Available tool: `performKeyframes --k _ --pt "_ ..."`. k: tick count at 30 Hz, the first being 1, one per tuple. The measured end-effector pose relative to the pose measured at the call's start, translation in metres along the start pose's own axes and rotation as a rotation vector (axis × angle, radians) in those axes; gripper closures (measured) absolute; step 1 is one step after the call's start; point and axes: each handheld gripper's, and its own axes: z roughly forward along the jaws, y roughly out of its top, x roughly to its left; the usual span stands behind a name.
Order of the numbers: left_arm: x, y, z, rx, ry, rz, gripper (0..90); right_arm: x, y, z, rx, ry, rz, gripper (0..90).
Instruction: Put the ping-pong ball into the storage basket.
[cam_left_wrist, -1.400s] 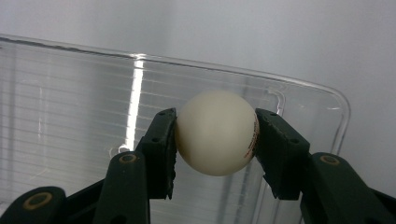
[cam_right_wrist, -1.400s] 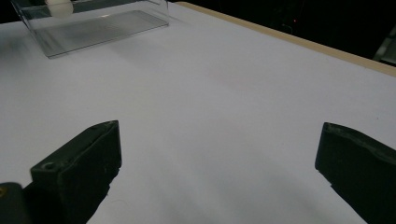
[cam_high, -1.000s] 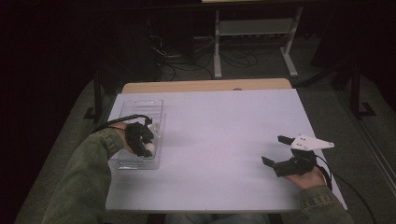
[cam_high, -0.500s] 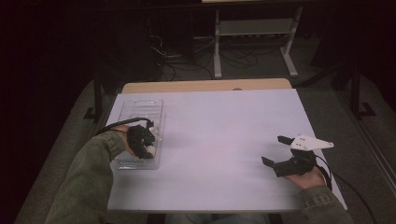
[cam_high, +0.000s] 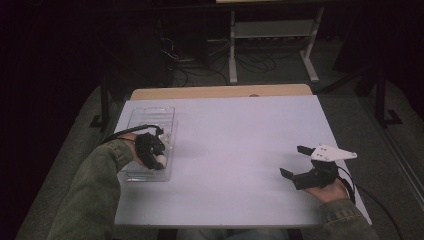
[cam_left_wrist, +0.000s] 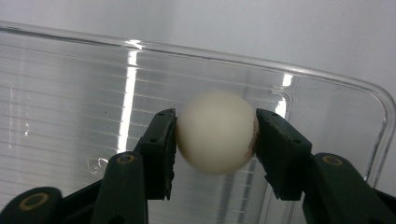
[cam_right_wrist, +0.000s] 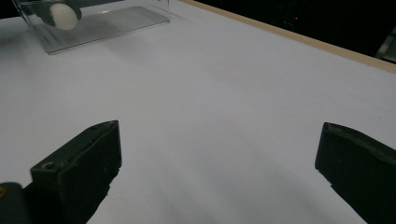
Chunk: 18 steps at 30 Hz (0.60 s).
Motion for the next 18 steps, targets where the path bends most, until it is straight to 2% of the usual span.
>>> performKeyframes --k 3,10,13,18 --pt "0.000 -0.001 -0.001 -0.003 0.001 -0.016 45.0 0.000 0.000 0.000 0.000 0.000 0.000 0.0" --pt "0.000 0.000 -0.008 -0.012 0.028 -0.018 37.6 0.000 0.000 0.000 0.002 0.003 0.000 0.0" --pt "0.000 0.000 -0.012 -0.030 0.035 -0.026 34.2 0.001 0.000 0.001 0.012 0.008 -0.001 0.0" --pt "0.000 -0.001 -0.016 -0.022 0.048 -0.032 30.1 0.001 0.000 0.001 0.011 0.009 0.000 0.0"
